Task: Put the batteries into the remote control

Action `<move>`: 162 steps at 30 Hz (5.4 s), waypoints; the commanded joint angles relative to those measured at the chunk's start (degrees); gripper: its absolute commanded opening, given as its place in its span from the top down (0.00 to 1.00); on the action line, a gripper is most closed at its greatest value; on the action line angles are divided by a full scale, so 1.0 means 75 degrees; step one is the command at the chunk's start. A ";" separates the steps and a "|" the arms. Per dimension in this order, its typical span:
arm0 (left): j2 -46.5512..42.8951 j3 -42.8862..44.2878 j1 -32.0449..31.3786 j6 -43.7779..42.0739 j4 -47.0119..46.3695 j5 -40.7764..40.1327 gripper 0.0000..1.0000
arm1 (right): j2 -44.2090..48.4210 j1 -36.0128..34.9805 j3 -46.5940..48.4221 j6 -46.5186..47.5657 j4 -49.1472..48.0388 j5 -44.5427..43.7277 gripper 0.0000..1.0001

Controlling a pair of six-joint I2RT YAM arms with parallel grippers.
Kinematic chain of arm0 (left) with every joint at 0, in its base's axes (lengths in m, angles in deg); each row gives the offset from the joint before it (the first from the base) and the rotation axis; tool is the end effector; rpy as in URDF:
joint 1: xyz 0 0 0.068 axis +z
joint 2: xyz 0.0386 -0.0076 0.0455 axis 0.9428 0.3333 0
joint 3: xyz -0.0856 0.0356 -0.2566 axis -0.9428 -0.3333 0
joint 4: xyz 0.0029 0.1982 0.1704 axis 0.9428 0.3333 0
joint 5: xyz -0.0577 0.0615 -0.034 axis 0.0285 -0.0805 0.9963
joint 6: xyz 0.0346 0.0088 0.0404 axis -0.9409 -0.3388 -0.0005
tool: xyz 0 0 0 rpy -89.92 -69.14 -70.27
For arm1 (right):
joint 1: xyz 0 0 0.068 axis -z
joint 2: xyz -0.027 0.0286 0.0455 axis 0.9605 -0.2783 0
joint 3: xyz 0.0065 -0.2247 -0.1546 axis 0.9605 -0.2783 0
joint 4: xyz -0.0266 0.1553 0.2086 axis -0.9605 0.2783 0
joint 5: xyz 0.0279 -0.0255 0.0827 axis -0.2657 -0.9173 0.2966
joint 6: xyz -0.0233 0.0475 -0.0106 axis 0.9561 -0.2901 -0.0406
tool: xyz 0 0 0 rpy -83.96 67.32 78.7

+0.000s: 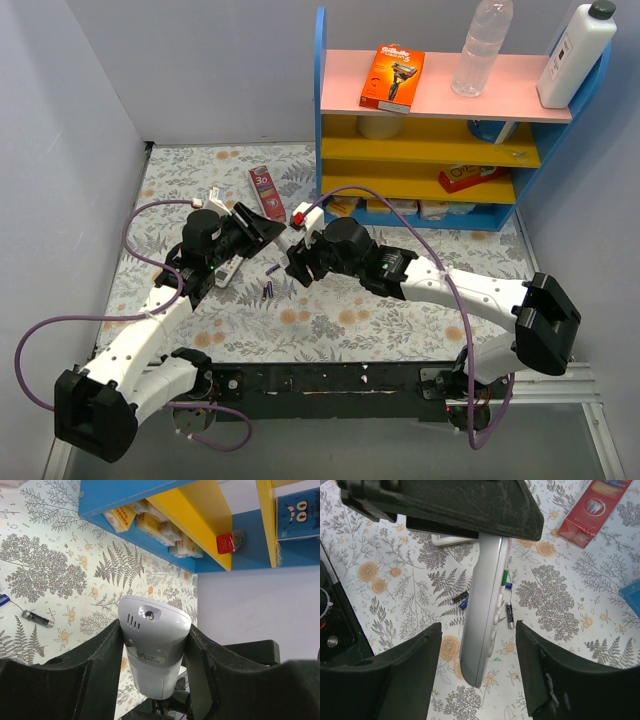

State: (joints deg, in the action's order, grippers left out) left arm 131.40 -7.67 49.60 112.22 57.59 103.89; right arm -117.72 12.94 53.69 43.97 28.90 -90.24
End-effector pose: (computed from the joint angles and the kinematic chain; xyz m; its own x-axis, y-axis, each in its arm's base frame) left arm 0.2038 -0.0874 0.2829 -0.5190 -0.8331 0.1911 -0.4022 0.0407 -0.9147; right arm 0.1644 0.2920 0.3009 -0.2588 -0.2432 -0.9348 -0.8284 0.5535 0.0854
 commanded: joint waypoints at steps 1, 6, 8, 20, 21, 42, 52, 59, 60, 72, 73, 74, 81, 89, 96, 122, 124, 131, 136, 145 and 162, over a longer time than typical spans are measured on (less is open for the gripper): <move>-0.0291 0.0279 -0.0046 -0.0109 0.0120 -0.0196 1.00 | -0.0123 -0.0047 0.0360 0.0076 -0.0299 -0.0030 0.38; -0.0373 0.0232 -0.0057 -0.0121 0.0155 -0.0197 1.00 | -0.0159 -0.0047 0.0325 -0.0041 -0.0334 0.0040 0.76; -0.0373 0.0208 -0.0046 -0.0109 0.0144 -0.0161 0.92 | -0.0112 -0.0059 0.0290 -0.0146 -0.0357 0.0076 0.88; -0.1181 0.0232 -0.0022 -0.2532 -0.0664 0.0154 0.02 | 0.0660 0.0467 0.0361 -0.1083 -0.0509 0.1724 0.99; -0.1251 0.0197 -0.0022 -0.2663 -0.0793 0.0259 0.02 | 0.0743 0.0573 0.0325 -0.1304 -0.0672 0.1960 0.99; -0.0526 -0.1538 0.0013 0.0921 -0.8504 0.3295 0.02 | 0.2068 0.2367 -0.1561 -0.4739 -0.4528 0.6193 0.99; -0.0139 -0.1292 -0.0045 0.1203 -0.9020 0.3366 0.05 | 0.1670 0.2355 -0.1644 -0.5244 -0.5162 0.6427 0.99; 0.0178 -0.1245 -0.0163 0.1332 -0.9337 0.3401 0.20 | 0.1494 0.2355 -0.1608 -0.5291 -0.5255 0.6392 0.99; 0.0178 -0.1268 -0.0174 0.1309 -0.9337 0.3378 0.21 | 0.1482 0.2355 -0.1609 -0.5303 -0.5279 0.6357 0.99; 0.0014 -0.1468 -0.0186 0.1051 -0.8870 0.2722 0.82 | 0.1236 0.2367 -0.1562 -0.5256 -0.5209 0.6322 0.91; 0.0002 -0.1468 -0.0186 0.1016 -0.8752 0.2640 0.85 | 0.1224 0.2378 -0.1550 -0.5233 -0.5186 0.6322 0.84; -0.0021 -0.1456 -0.0175 0.0993 -0.8623 0.2581 0.88 | 0.1236 0.2378 -0.1538 -0.5151 -0.5058 0.6299 0.69; -0.0243 -0.1398 -0.0186 0.0852 -0.6577 0.1926 1.00 | 0.1516 0.2402 -0.1094 -0.3688 -0.3255 0.5702 0.14; -0.0198 -0.0941 -0.0174 0.0781 -0.3750 0.1526 1.00 | 0.2371 0.2402 -0.0941 -0.0431 -0.0875 0.4229 0.12; 0.0668 -0.0425 -0.0186 0.0665 -0.2168 0.2205 1.00 | 0.2619 0.2402 -0.0391 0.2229 0.0918 0.3871 0.07; 0.1655 0.0958 -0.0174 -0.0027 -0.0630 0.3120 1.00 | 0.2103 0.1301 -0.0378 0.5654 0.1108 0.4341 0.35; 0.1643 0.0970 -0.0174 -0.0016 -0.0618 0.3143 1.00 | 0.2009 0.1265 -0.0366 0.5689 0.1119 0.4330 0.36; 0.1619 0.1005 -0.0186 -0.0004 -0.0595 0.3213 1.00 | 0.1857 0.1207 -0.0401 0.5736 0.1002 0.4259 0.42; 0.1631 0.1017 -0.0174 0.0008 -0.0583 0.3237 1.00 | 0.1775 0.1183 -0.0390 0.5748 0.0990 0.4236 0.46; 0.1631 0.1075 -0.0186 0.0031 -0.0595 0.3307 1.00 | 0.1693 0.1148 -0.0402 0.5807 0.0967 0.4142 0.49; 0.1655 0.1216 -0.0186 -0.0039 -0.0513 0.3623 1.00 | 0.1646 0.1136 -0.0530 0.5807 0.0862 0.3849 0.58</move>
State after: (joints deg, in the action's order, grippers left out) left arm 144.56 -1.53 48.44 110.80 54.31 126.75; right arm -104.87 21.59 48.47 86.57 37.45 -59.03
